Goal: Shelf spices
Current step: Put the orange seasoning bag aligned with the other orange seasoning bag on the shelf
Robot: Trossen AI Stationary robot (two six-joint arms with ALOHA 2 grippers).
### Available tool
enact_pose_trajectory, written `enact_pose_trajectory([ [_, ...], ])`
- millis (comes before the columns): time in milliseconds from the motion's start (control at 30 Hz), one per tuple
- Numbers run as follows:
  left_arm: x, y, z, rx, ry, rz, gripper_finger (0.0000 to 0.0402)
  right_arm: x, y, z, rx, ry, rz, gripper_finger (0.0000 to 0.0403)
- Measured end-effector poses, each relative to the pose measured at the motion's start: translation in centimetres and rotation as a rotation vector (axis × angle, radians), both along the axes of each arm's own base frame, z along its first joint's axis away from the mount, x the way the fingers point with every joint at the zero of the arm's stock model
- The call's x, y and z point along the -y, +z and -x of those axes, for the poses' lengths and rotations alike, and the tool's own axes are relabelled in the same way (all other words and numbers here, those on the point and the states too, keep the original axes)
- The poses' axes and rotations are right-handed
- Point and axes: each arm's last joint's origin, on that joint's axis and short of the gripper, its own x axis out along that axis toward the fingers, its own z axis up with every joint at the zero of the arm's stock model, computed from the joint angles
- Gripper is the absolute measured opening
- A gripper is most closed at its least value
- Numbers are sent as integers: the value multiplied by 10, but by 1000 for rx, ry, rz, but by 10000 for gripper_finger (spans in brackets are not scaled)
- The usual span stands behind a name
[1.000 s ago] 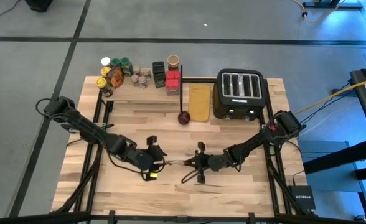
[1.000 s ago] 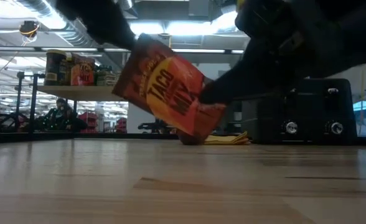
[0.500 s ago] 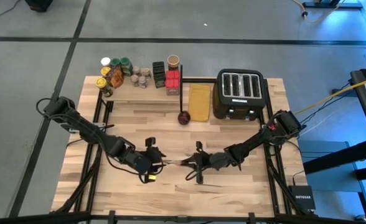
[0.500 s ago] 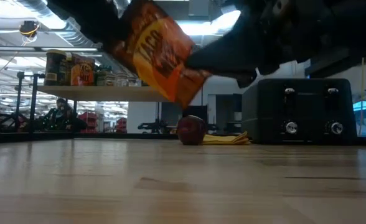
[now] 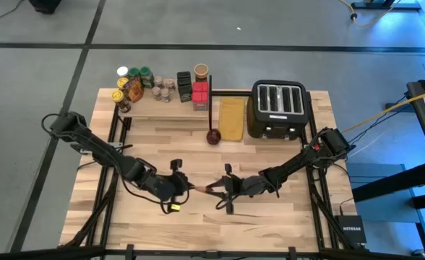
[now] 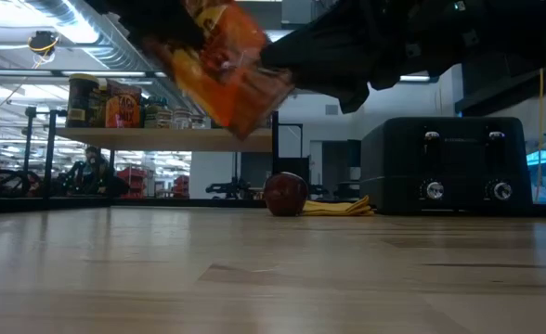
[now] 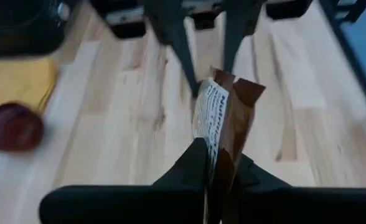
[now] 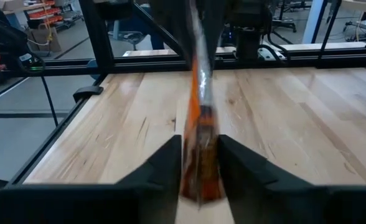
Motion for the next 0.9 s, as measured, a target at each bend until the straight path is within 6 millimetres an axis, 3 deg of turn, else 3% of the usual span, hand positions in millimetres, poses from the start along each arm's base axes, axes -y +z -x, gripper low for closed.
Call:
enact_pose_trajectory([
  [67, -4, 12, 4, -47, 17, -11, 13, 0, 0, 0, 0, 0, 1, 124],
  [267, -31, 80, 26, -231, 132, -50, 6, 0, -1, 0, -10, 2, 10, 159],
  [467, -89, 134, 58, -393, 391, -57, 4, 0, -4, 1, -40, 2, 40, 160],
  [667, -161, 158, 85, -457, 691, 1, 9, 4, -5, 1, -37, -126, 77, 160],
  [900, -237, 153, 100, -520, 937, 121, 5, 5, -7, 2, -55, -131, 90, 160],
])
